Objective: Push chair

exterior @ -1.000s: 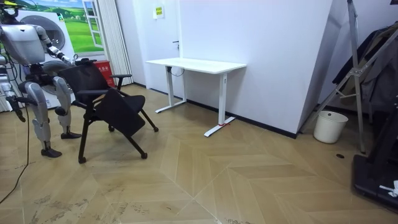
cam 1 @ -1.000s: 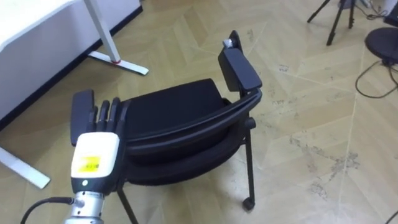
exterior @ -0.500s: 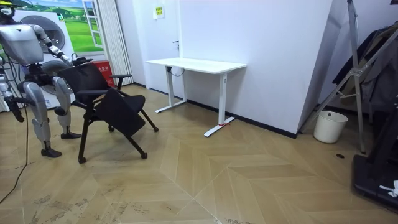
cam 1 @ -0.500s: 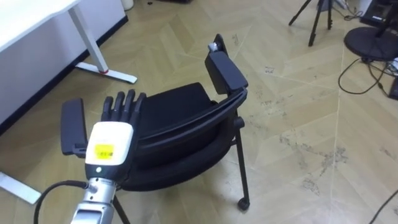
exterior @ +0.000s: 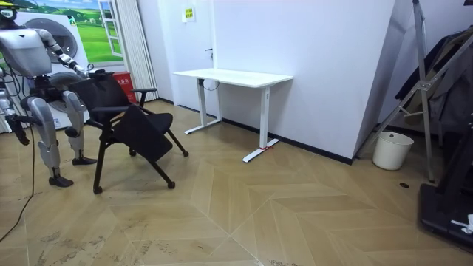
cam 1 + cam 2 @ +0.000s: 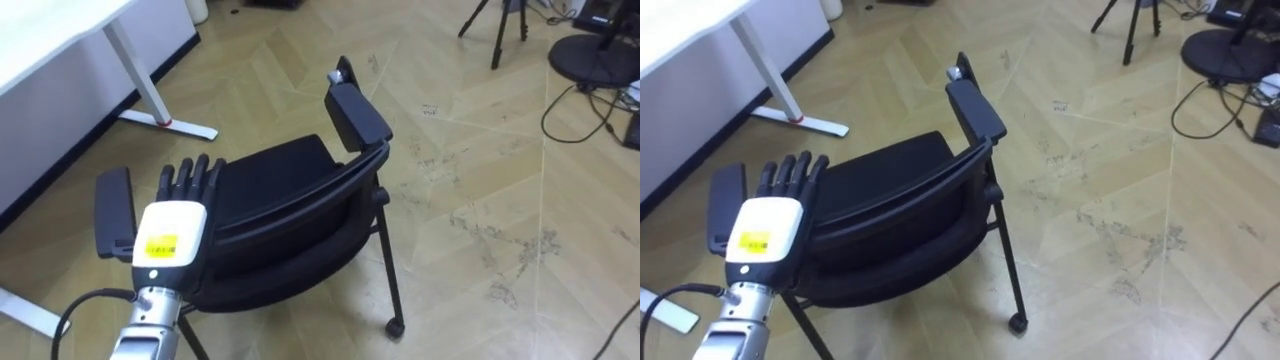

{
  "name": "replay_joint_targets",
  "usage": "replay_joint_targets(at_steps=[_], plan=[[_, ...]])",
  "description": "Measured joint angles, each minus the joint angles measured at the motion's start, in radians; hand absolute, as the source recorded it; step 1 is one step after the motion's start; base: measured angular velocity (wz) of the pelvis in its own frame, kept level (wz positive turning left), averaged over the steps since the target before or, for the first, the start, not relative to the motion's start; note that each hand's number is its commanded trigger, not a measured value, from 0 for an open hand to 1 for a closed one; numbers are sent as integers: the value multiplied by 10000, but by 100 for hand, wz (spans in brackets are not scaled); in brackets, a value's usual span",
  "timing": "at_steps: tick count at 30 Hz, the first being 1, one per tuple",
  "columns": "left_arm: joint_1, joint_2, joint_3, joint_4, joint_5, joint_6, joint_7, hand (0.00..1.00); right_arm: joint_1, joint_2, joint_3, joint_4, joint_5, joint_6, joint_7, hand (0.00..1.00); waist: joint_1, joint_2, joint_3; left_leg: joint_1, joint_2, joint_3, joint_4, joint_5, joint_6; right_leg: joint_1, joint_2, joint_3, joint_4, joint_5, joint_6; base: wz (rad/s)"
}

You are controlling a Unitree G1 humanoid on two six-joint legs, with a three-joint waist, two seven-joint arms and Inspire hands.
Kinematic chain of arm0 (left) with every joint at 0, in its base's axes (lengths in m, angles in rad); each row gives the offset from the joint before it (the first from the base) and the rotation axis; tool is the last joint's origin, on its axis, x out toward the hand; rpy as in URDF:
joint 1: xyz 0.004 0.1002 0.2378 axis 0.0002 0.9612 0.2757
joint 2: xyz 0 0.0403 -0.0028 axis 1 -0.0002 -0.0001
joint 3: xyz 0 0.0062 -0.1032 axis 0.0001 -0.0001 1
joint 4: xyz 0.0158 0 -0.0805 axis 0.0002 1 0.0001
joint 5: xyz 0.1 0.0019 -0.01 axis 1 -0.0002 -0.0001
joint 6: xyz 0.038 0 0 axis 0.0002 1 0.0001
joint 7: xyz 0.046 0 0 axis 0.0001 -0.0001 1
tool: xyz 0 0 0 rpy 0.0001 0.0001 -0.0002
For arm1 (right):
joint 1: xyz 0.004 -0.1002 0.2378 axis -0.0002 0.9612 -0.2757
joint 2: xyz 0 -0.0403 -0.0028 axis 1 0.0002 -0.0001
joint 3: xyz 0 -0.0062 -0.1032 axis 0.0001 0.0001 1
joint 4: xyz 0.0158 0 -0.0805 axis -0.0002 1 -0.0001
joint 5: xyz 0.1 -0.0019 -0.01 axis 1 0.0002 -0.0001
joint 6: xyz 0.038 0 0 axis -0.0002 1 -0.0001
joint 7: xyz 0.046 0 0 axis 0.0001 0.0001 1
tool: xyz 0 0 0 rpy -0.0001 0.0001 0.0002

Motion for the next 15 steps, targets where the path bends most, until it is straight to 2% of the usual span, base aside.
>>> replay_joint_targets(at_steps=[1, 5, 7, 15], plan=[[-10, -1, 11, 46, -13, -1, -15, 100, 5, 1, -100, 45, -117, 2, -1, 0, -1, -7, -2, 17, 0, 0, 0, 0, 1, 12, 2, 8, 10, 0, 0, 0], [-77, -77, 135, 401, -184, -45, 36, 100, 35, -9, -272, 128, -194, 4, -4, 0, 30, -29, -3, 188, 5, 109, -39, 0, 0, 76, 40, 178, 49, 0, 0, -11], [-139, -90, 265, 632, -425, -220, -5, 100, 39, -6, -271, 128, -188, 10, 5, 0, 22, -69, 5, 312, 2, 182, -39, 0, 0, 150, 47, 255, 55, -2, 3, -9], [-522, -81, 364, 1398, -494, -422, -211, 100, 32, -9, -265, 215, -181, 111, 174, 0, 36, -138, -20, 538, 2, 204, -37, 0, 2, 208, 71, 349, 88, -3, 10, -2]])
